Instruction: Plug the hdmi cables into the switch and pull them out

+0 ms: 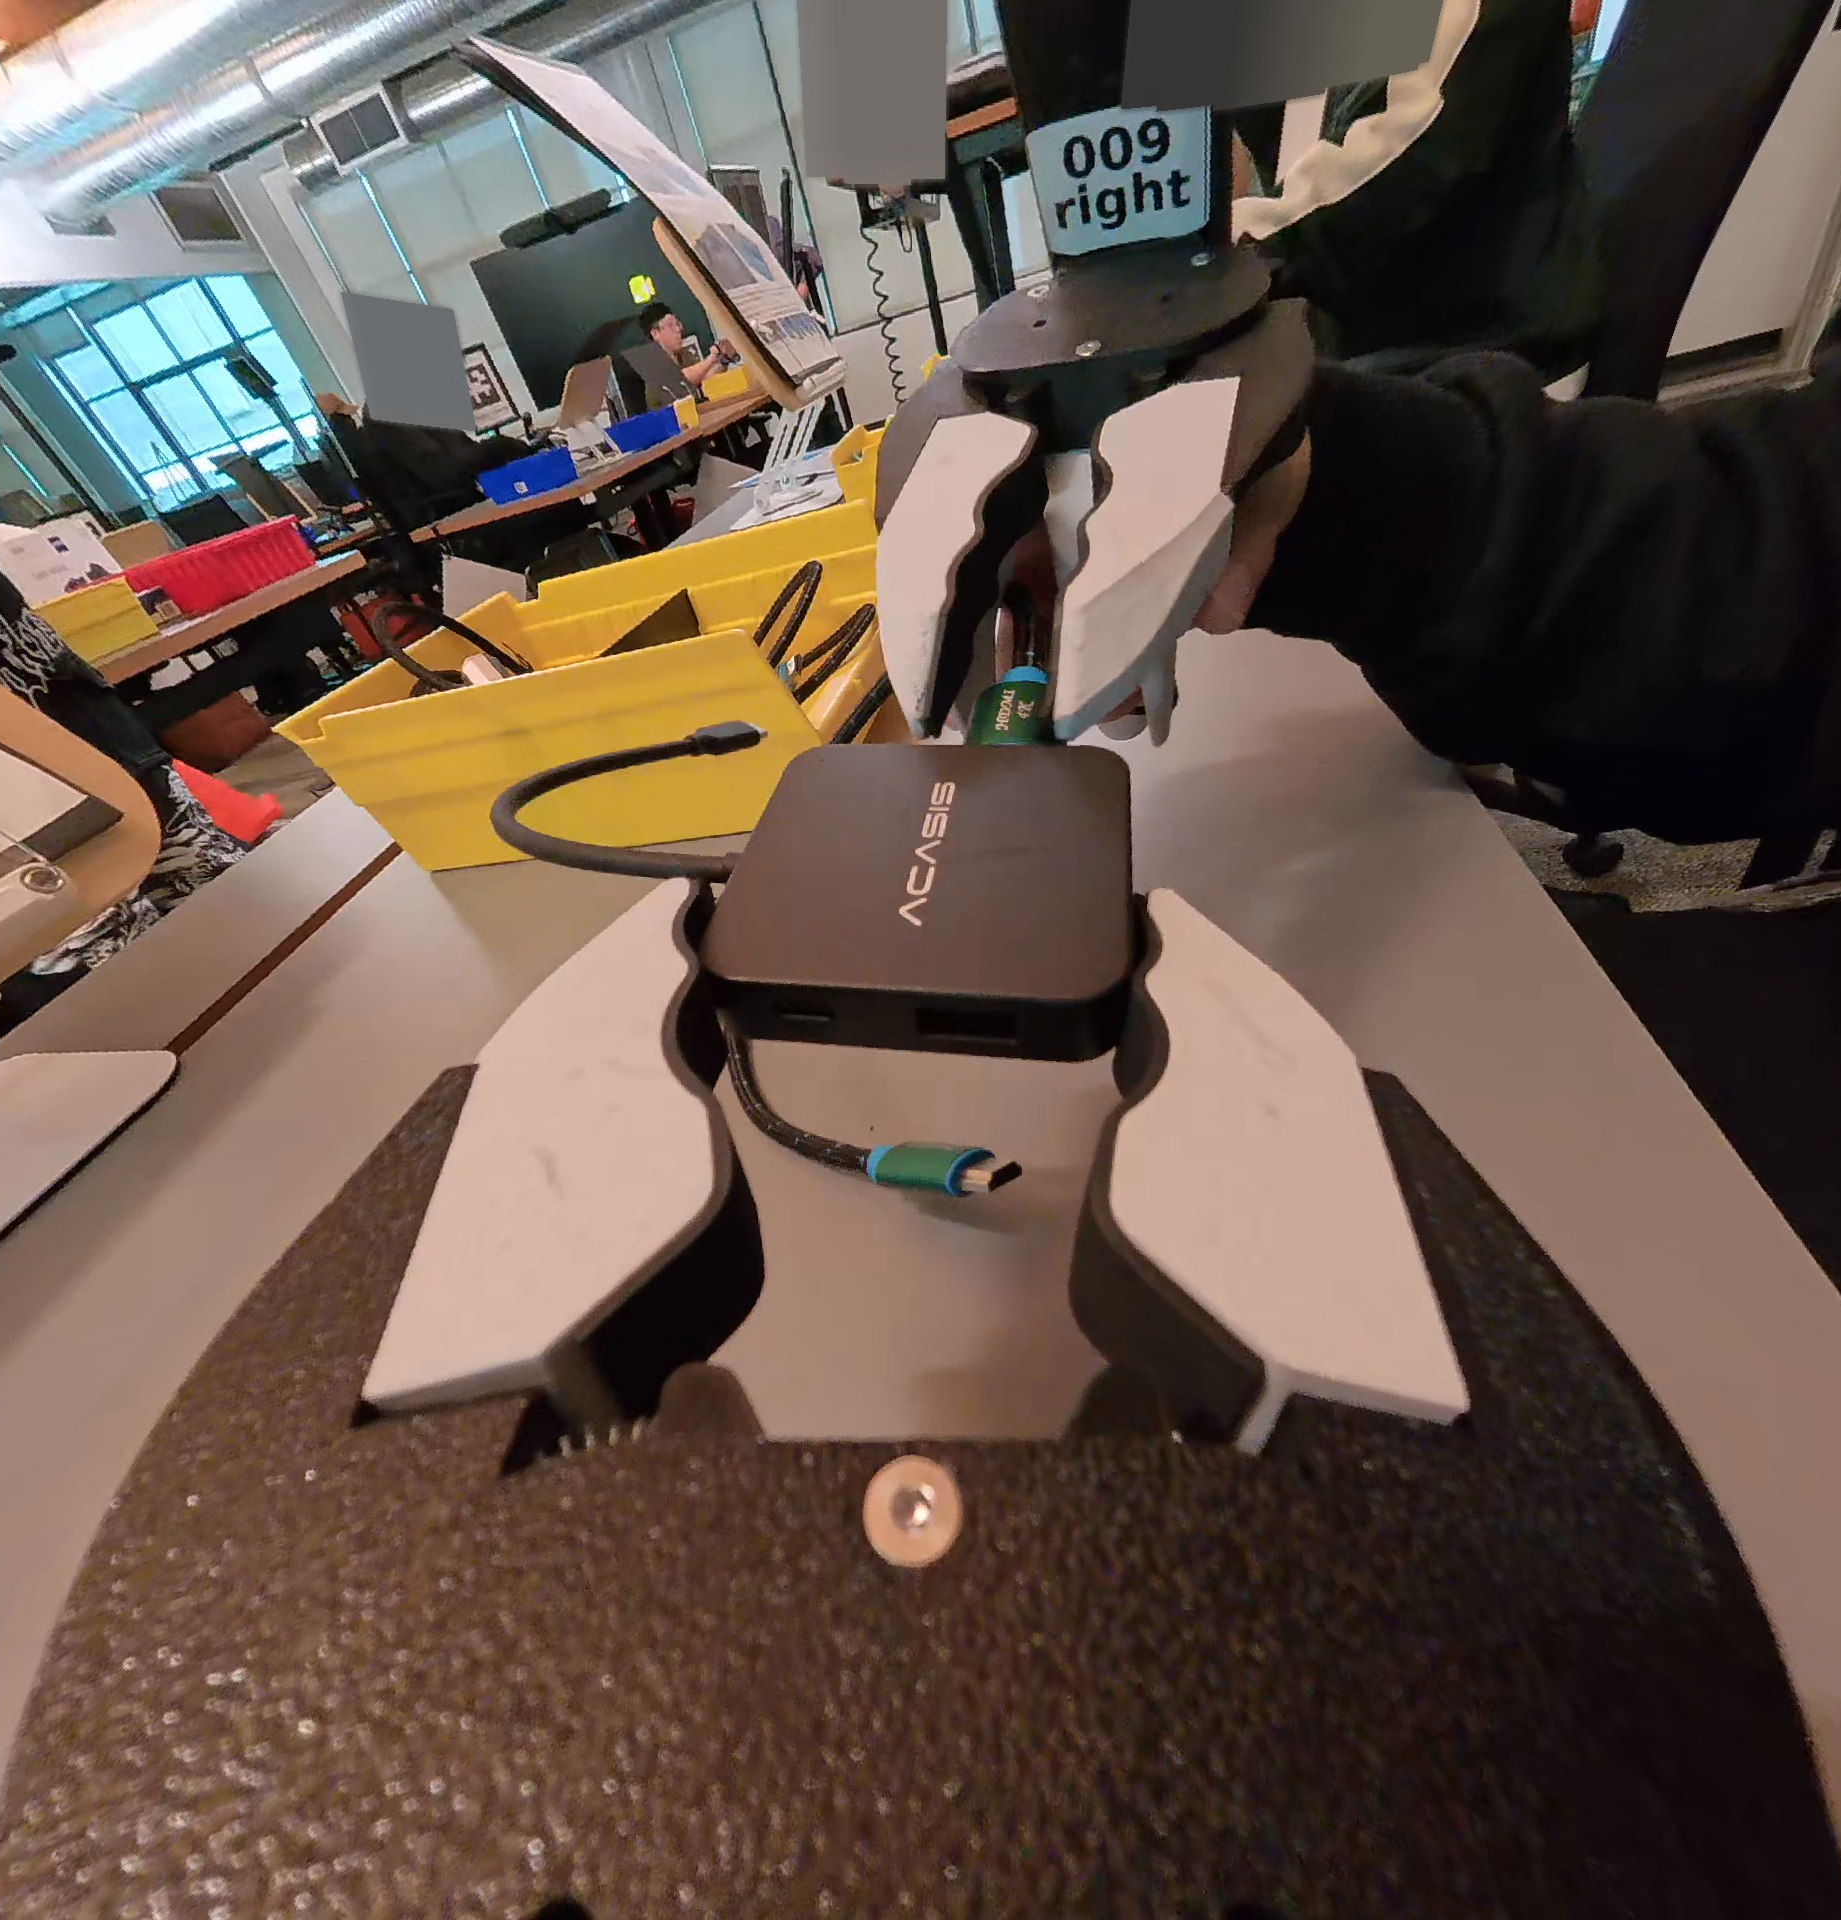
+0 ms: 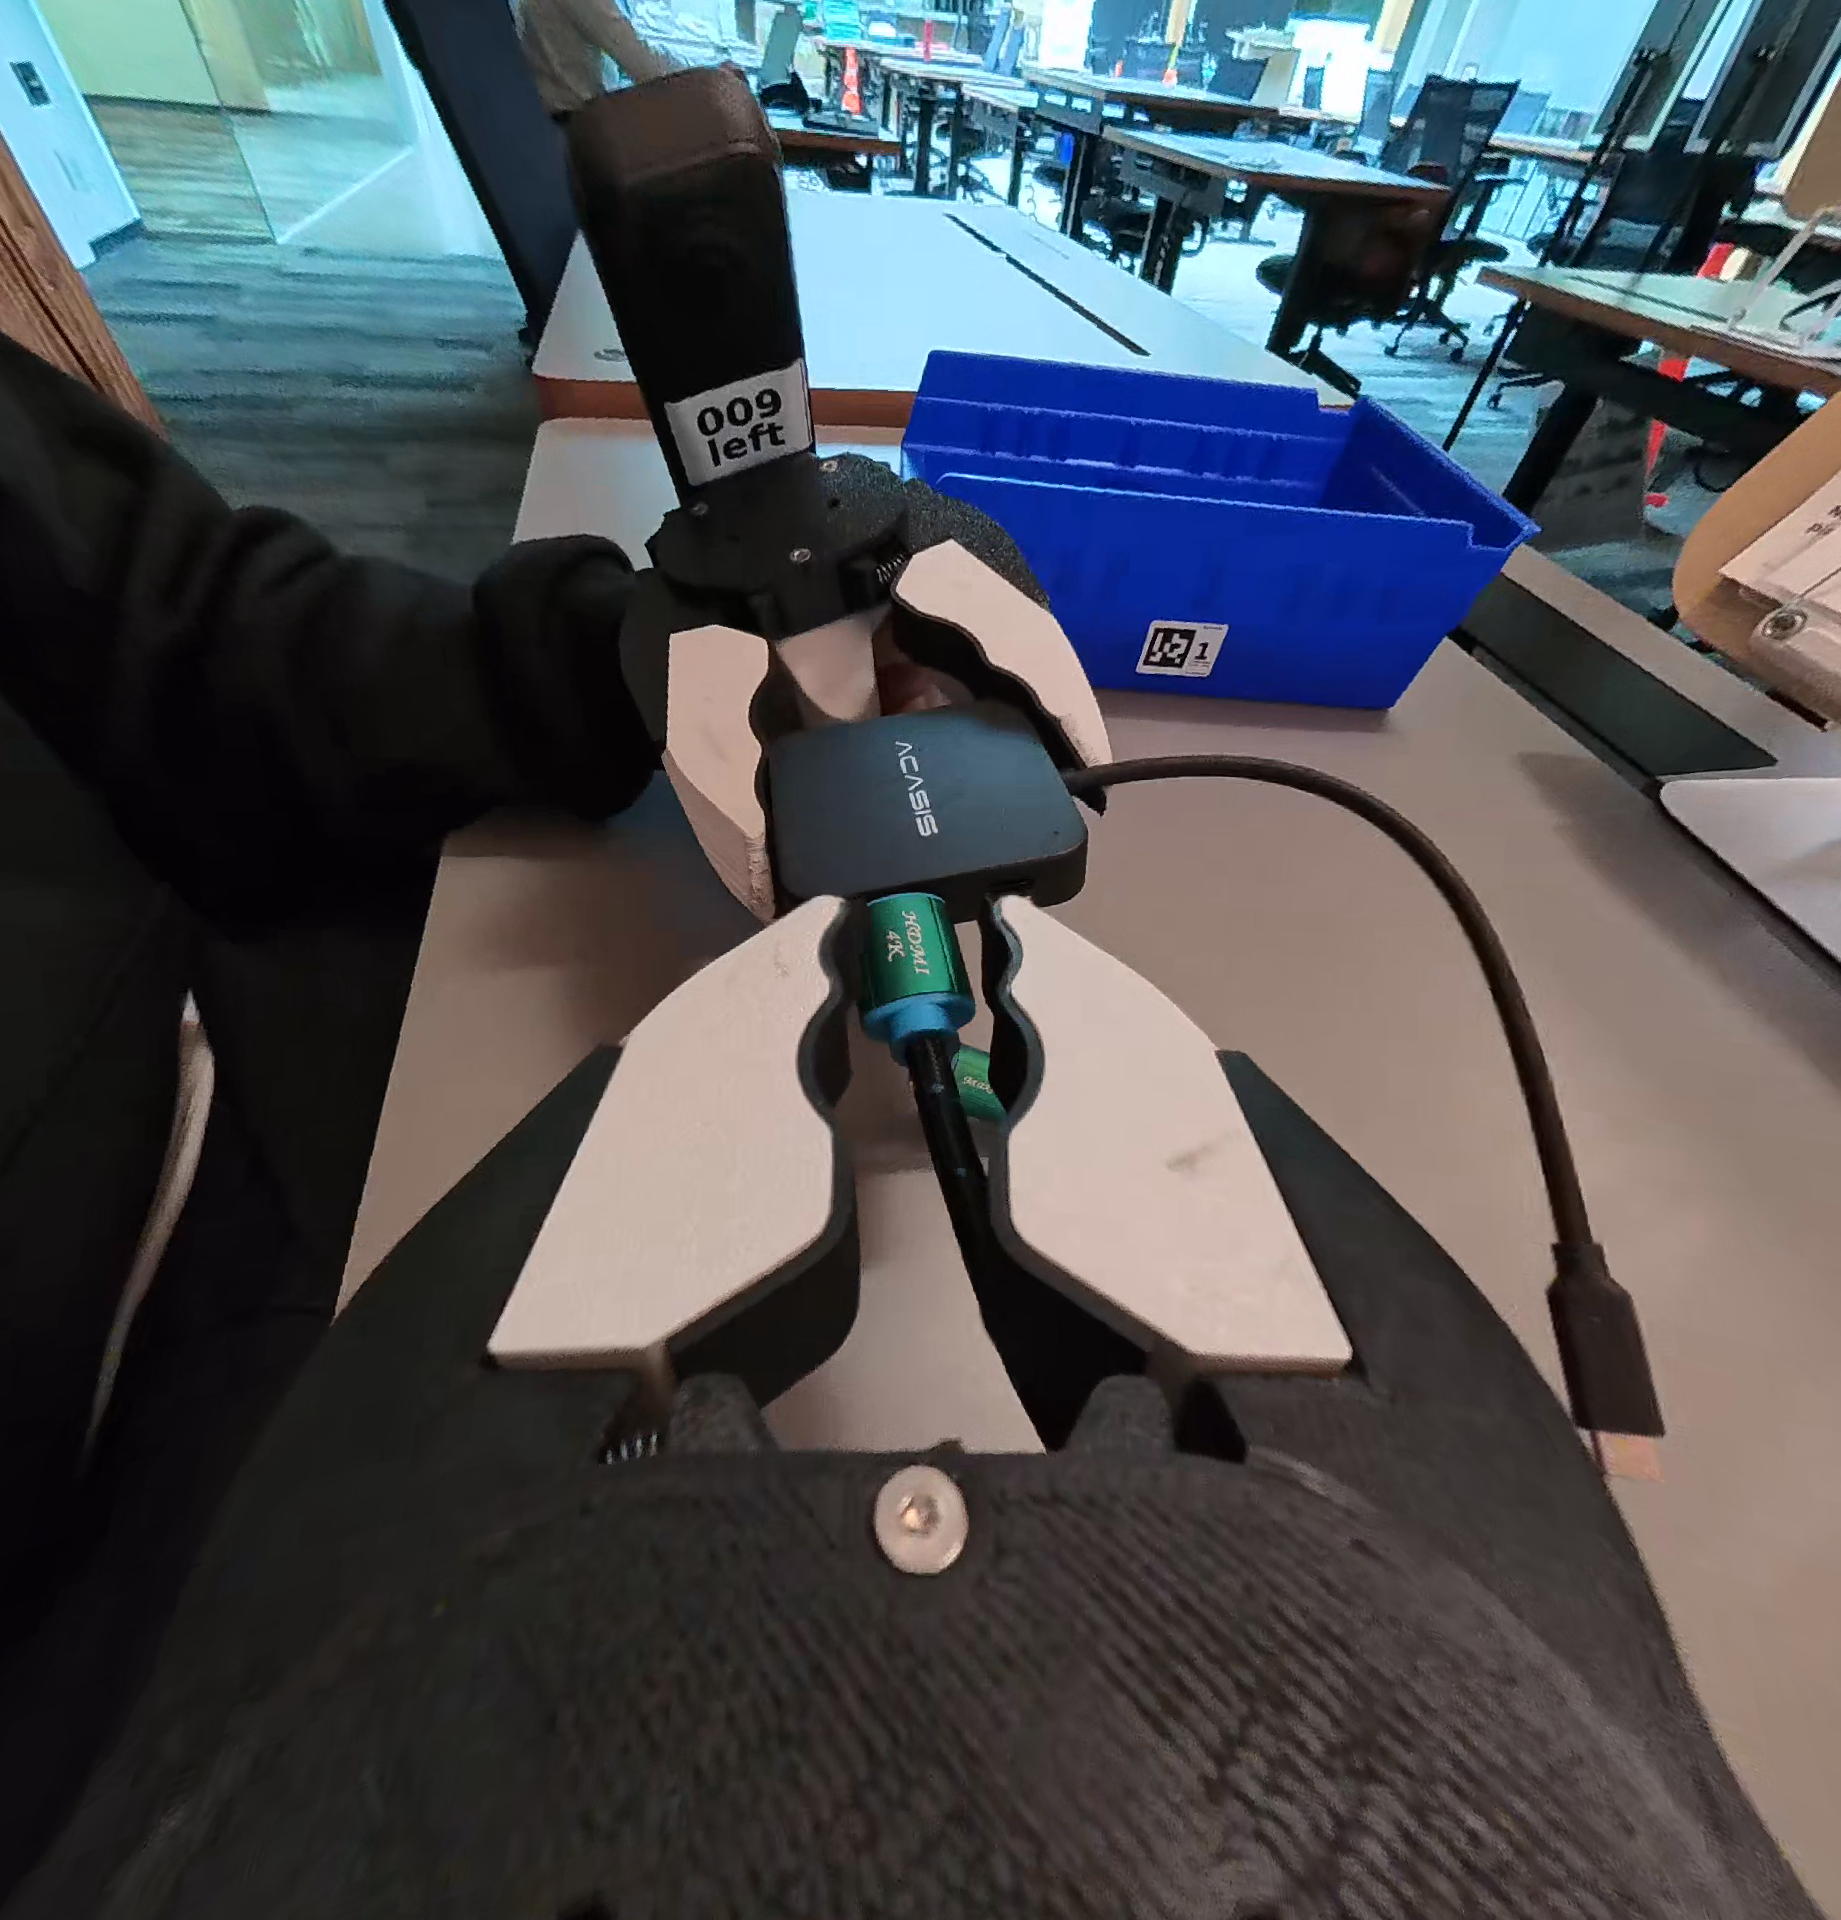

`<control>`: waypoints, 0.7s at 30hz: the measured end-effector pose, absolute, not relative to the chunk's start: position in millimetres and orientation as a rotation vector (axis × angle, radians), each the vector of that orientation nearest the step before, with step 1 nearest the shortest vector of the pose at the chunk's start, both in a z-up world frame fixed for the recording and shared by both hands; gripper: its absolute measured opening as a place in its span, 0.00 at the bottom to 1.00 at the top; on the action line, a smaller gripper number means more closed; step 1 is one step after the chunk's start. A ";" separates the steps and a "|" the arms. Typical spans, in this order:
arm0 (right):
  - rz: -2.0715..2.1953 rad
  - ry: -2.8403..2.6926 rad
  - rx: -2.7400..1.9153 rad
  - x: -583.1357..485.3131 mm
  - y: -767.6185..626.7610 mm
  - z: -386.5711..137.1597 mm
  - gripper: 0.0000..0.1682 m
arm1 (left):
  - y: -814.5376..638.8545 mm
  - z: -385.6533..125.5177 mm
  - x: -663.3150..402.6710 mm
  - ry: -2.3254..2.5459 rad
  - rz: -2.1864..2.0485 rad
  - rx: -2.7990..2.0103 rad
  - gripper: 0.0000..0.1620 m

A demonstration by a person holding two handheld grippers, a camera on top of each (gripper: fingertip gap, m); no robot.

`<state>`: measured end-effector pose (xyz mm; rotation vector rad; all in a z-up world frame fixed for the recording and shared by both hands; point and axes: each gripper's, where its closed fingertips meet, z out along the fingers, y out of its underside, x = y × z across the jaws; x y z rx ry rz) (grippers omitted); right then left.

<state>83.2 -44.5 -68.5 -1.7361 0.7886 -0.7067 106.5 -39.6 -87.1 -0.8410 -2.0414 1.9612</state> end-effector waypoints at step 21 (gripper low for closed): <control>-0.731 0.795 -1.929 71.8 -59.6 -93.3 0.21 | -42.2 -94.8 101.0 -2.047 1.950 -0.894 0.46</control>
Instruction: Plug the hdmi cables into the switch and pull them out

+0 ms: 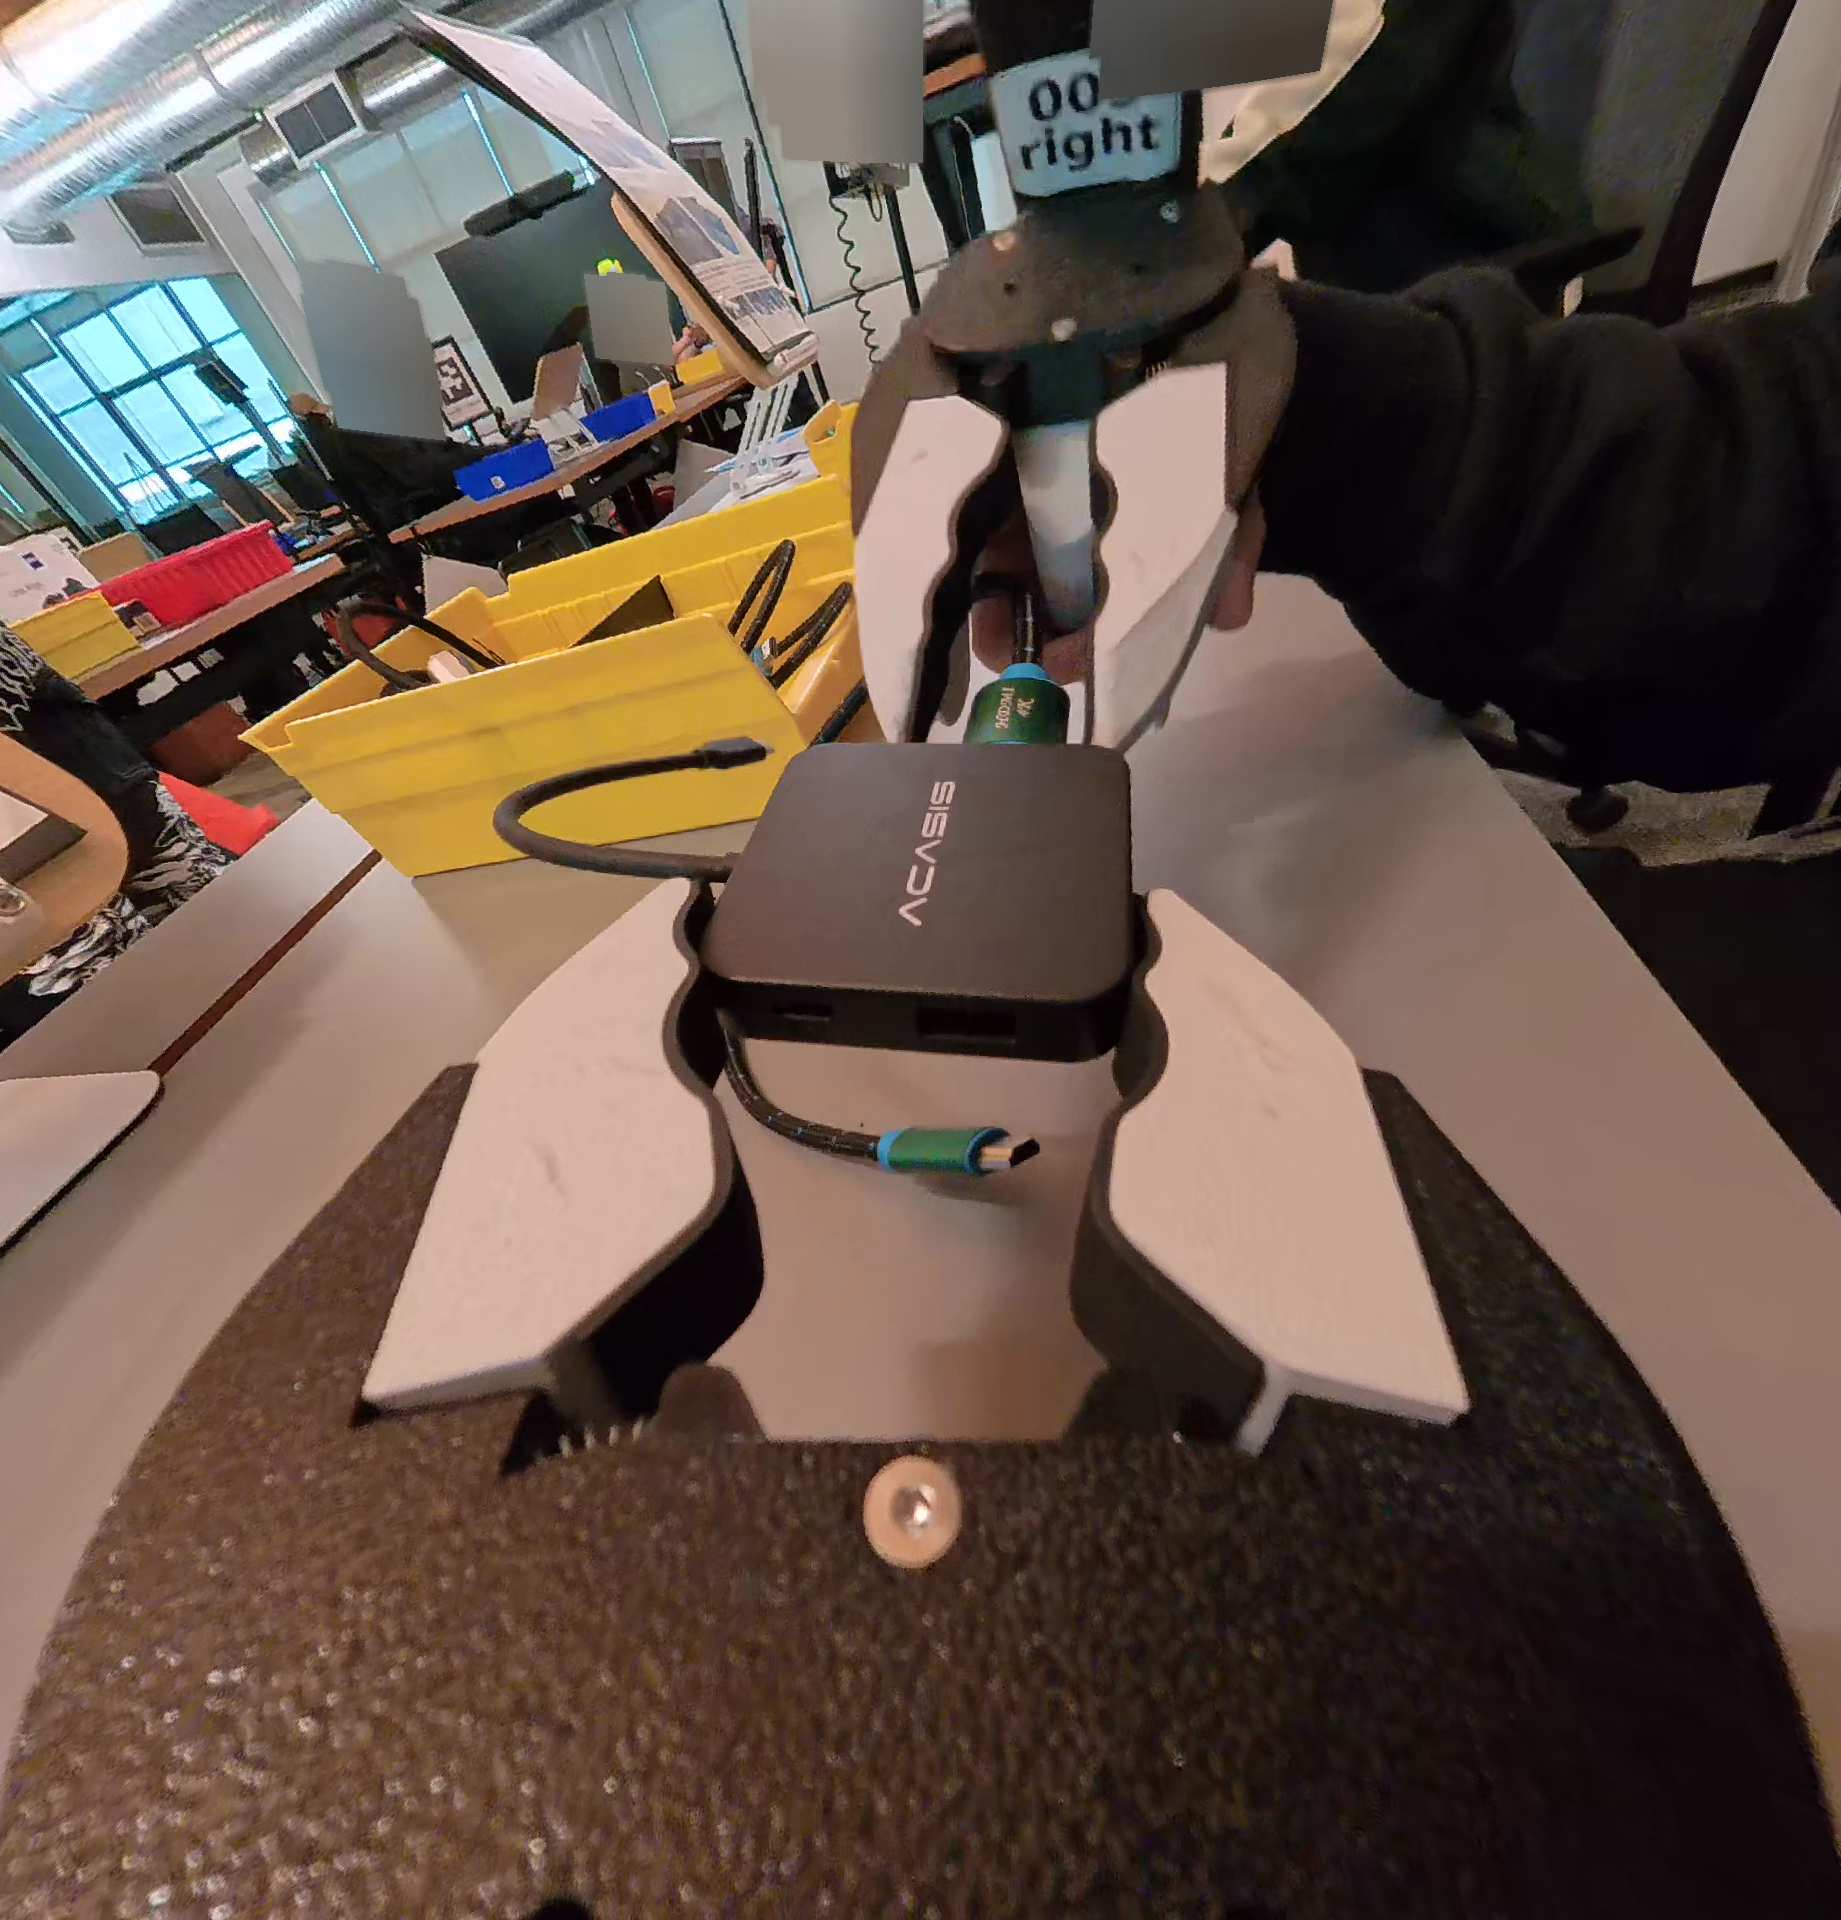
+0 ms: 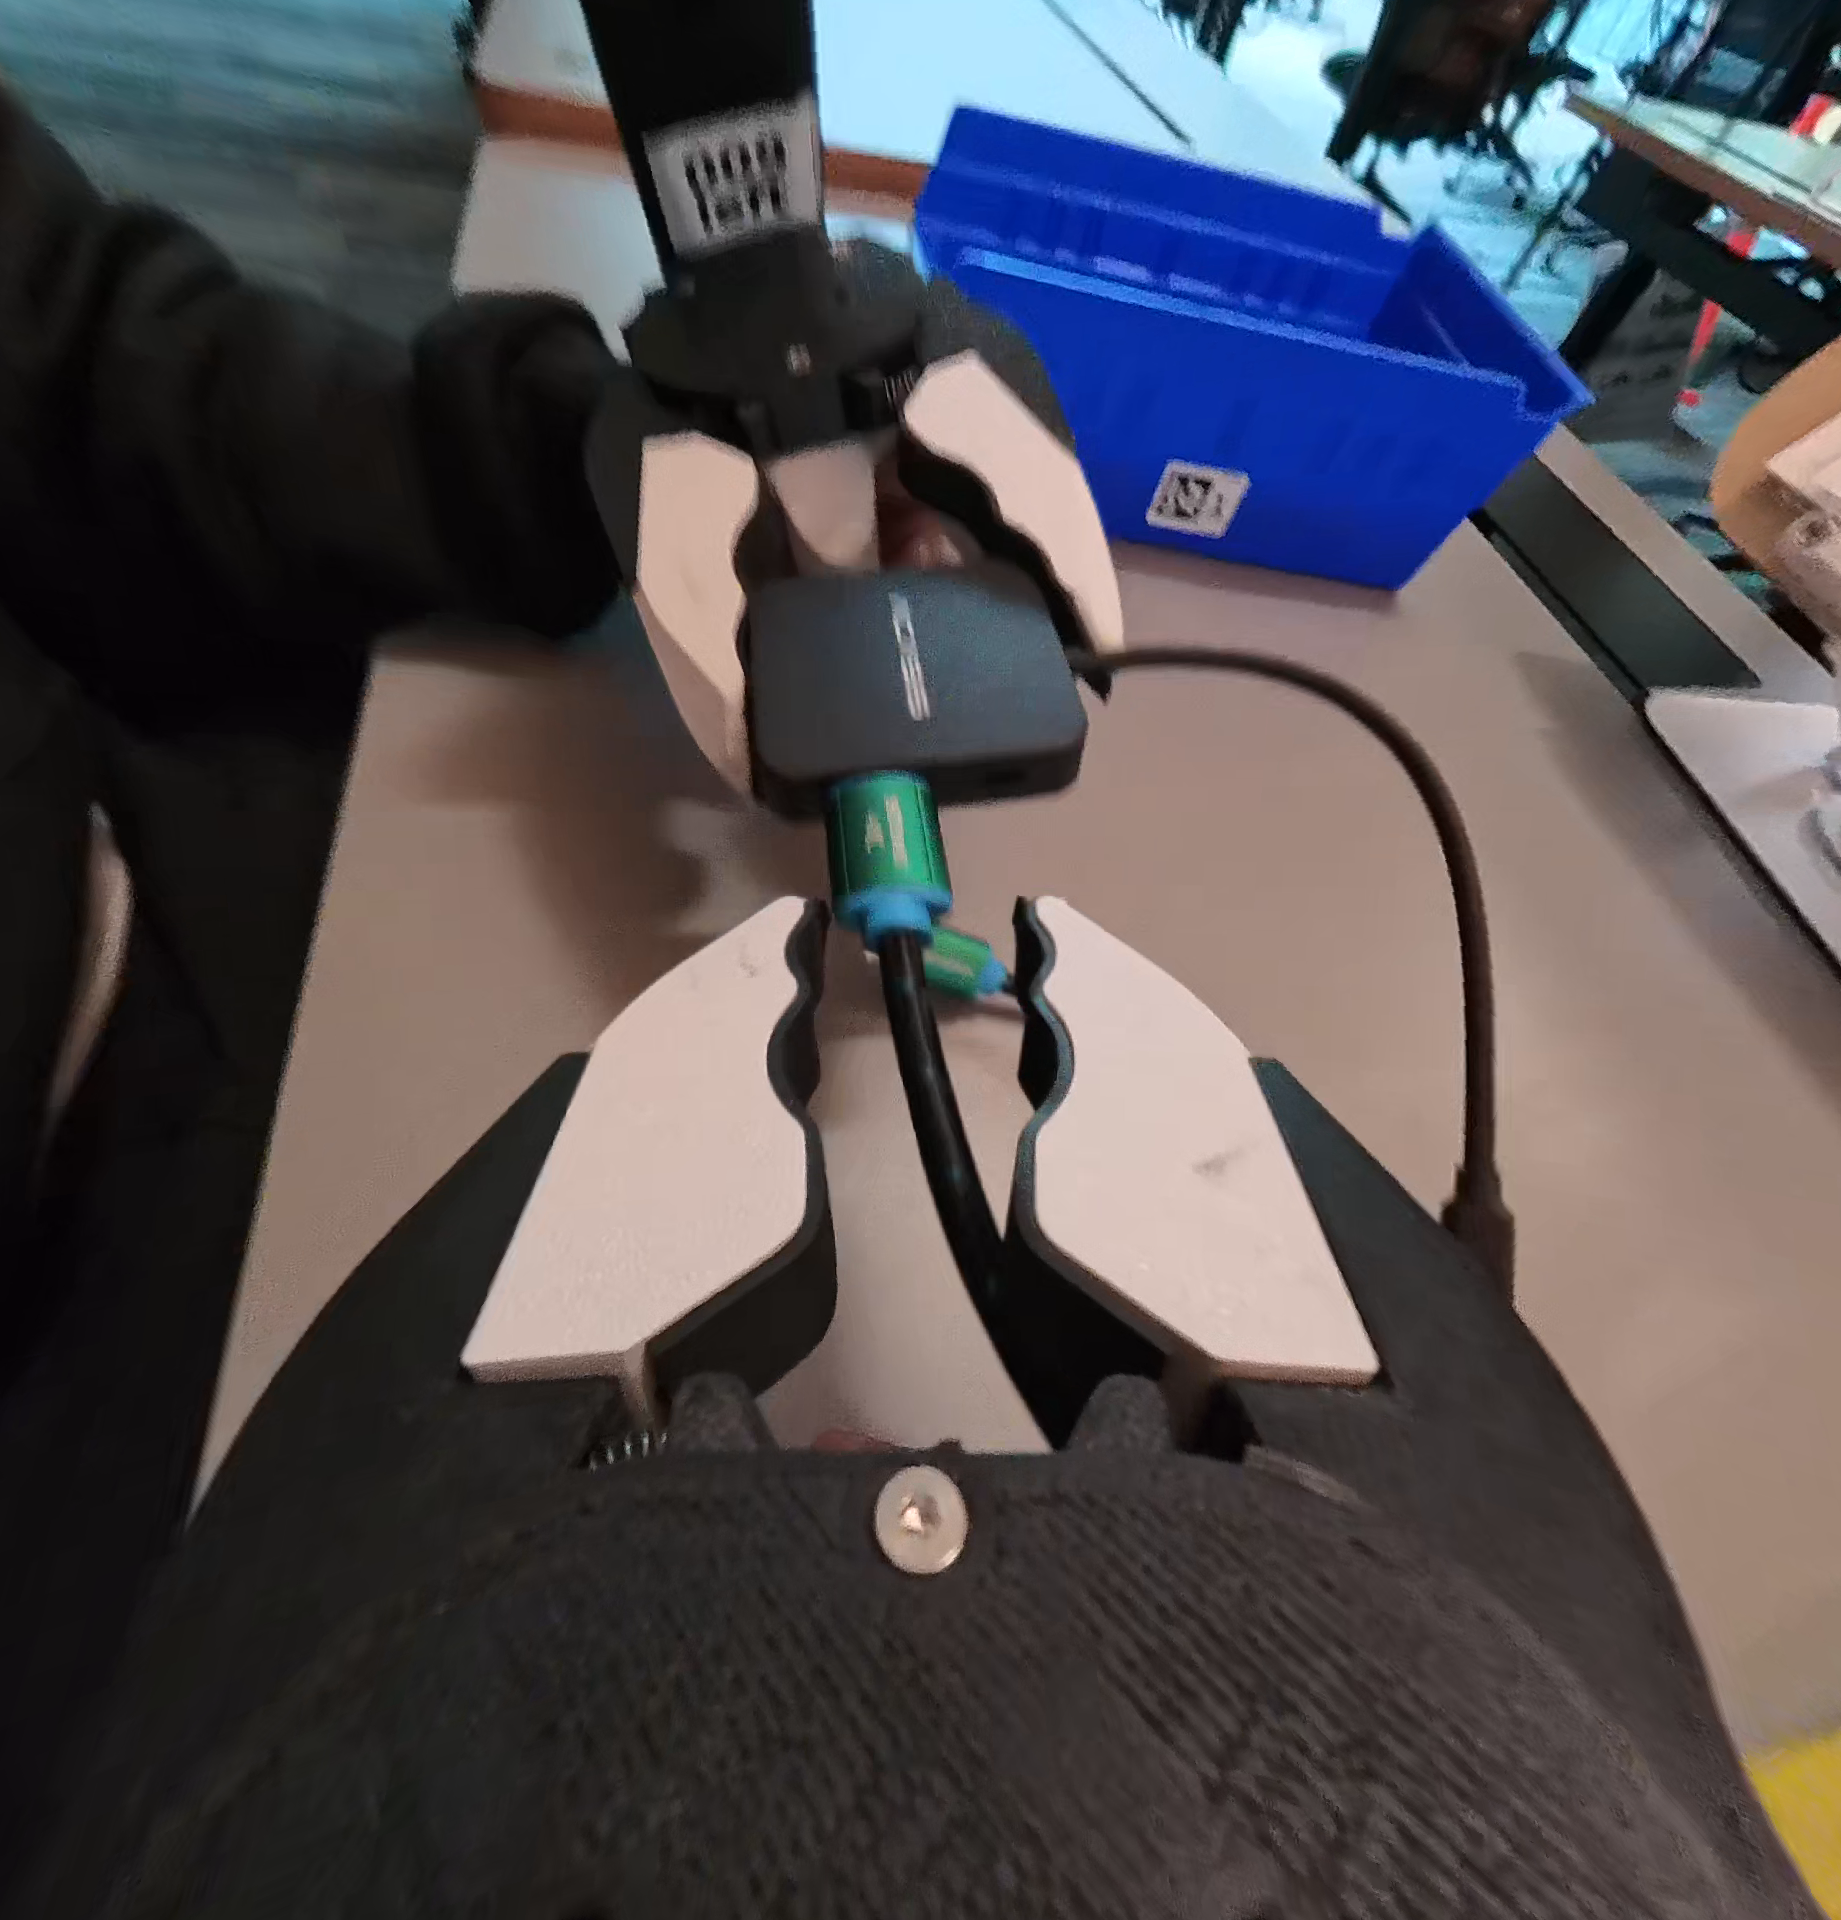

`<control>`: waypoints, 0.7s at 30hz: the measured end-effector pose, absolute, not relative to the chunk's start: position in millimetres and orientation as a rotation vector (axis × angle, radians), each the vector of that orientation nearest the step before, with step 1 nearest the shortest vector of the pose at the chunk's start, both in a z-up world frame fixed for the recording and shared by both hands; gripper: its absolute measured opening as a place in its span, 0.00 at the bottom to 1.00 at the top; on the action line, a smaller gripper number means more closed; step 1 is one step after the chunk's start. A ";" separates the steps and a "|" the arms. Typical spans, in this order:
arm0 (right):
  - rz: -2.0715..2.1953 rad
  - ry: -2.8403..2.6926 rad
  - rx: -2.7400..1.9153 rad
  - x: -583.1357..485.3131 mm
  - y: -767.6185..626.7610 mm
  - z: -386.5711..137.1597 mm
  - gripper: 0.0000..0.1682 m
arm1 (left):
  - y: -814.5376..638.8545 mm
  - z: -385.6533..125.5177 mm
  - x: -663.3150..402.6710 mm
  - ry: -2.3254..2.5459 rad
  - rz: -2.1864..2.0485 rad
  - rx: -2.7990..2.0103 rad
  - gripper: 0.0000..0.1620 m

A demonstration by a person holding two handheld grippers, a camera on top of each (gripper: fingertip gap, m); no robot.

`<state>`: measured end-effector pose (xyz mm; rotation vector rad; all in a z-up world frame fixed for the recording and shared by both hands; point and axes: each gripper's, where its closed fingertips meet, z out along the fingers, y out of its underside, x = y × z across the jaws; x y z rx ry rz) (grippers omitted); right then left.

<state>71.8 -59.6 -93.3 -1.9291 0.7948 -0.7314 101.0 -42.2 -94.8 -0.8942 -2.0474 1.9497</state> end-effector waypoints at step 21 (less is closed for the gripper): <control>-0.641 0.728 -1.787 76.3 -42.3 -81.8 0.09 | -43.8 -96.7 98.1 -2.042 1.959 -0.924 0.46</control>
